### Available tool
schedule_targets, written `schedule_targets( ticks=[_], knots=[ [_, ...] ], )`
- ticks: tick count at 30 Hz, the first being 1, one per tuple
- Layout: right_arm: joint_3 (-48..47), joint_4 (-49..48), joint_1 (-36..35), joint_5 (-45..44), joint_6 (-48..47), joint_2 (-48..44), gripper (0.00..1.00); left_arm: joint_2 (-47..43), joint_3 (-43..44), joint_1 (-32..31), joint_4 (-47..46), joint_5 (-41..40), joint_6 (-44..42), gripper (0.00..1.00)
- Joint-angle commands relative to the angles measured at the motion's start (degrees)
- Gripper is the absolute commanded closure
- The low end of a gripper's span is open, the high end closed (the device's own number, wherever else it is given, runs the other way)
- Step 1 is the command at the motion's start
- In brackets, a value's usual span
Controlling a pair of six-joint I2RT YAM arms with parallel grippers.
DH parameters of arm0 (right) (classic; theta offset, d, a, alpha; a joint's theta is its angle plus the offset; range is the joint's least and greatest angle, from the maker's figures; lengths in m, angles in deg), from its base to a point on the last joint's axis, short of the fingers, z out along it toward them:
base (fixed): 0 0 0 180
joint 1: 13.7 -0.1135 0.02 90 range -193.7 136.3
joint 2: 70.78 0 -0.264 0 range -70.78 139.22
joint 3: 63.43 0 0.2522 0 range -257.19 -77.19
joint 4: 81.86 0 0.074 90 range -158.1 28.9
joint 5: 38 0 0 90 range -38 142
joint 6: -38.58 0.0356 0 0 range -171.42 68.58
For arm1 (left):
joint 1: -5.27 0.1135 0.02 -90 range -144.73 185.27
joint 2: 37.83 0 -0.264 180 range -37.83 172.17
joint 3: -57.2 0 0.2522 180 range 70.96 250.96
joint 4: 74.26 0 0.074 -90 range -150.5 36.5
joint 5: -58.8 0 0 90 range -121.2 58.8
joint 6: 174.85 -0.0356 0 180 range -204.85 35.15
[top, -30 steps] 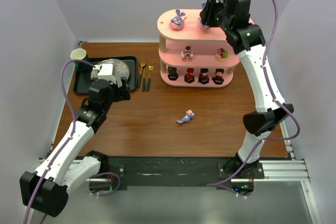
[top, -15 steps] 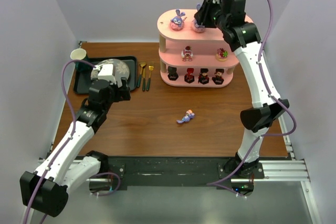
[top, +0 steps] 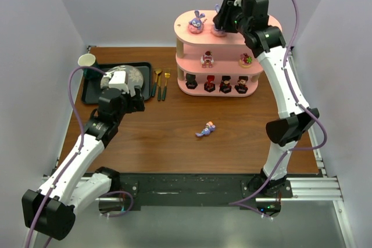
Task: Place and organize the plastic toys onto the shelf
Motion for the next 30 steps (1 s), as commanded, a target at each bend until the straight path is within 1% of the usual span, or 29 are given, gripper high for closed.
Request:
schedule_targets(
  ticks=[1,5,10,13,14,17,20,22,23,24,25,26,27,29,30],
  knots=[
    [2.1,-3.42,-0.1,1.26,1.12,-3.32,0.44,-0.29,-0.56,-0.24,-1.83,0.34,-0.61,0.03],
    [3.24,-4.12,-0.1,1.26,1.39,-4.46,0.41,-0.2,-0.65,-0.24,-1.92,0.34,-0.7,0.03],
    [9.04,-7.99,-0.1,-1.64,0.69,-10.35,0.36,-0.11,-0.82,-0.33,-2.09,0.87,-0.7,0.04],
    [12.46,-9.65,-0.18,-3.66,-0.28,-14.3,0.31,-0.02,-0.91,-0.24,-2.36,1.4,-0.79,0.04],
    [13.43,-10.01,-0.18,-4.45,-0.72,-15.44,0.27,0.07,-1.0,-0.24,-2.44,1.75,-0.79,0.04],
    [17.04,-11.15,-0.18,-4.54,-1.51,-19.4,0.2,0.07,-1.18,-0.24,-2.88,2.45,-0.79,0.04],
    [21.51,-11.24,-0.18,-2.62,-2.3,-23.88,0.18,0.07,-1.35,-0.24,-3.32,4.2,-1.05,0.04],
    [27.74,-11.59,-0.18,-0.86,-2.74,-27.3,0.19,0.15,-1.61,-0.15,-3.85,5.43,-1.31,0.04],
    [30.55,-11.85,-0.18,-0.24,-2.83,-31.32,0.18,0.24,-1.7,-0.24,-4.2,7.09,-1.4,0.03],
    [36.32,-12.12,-0.18,0.46,-2.74,-33.36,0.18,0.24,-1.79,-0.24,-4.73,8.15,-1.58,0.04],
    [39.6,-12.21,-0.1,1.25,-2.74,-35.47,0.18,0.33,-2.05,-0.24,-5.08,9.47,-1.66,0.03],
    [42.94,-12.38,-0.18,1.17,-2.31,-40.37,0.18,0.59,-2.14,-0.24,-5.43,11.83,-1.66,0.03],
    [49.93,-13.25,-0.18,2.47,-2.04,-42.68,0.17,0.85,-2.23,-0.24,-5.87,13.86,-1.84,0.03],
    [56.91,-14.31,-0.09,4.5,-0.82,-49.69,0.16,2.0,-2.23,-0.67,-6.14,17.98,-1.75,0.03],
    [63.47,-14.67,-0.18,4.68,-0.11,-52.08,0.16,2.35,-2.23,-1.03,-6.31,18.88,-1.75,0.03]
  ],
)
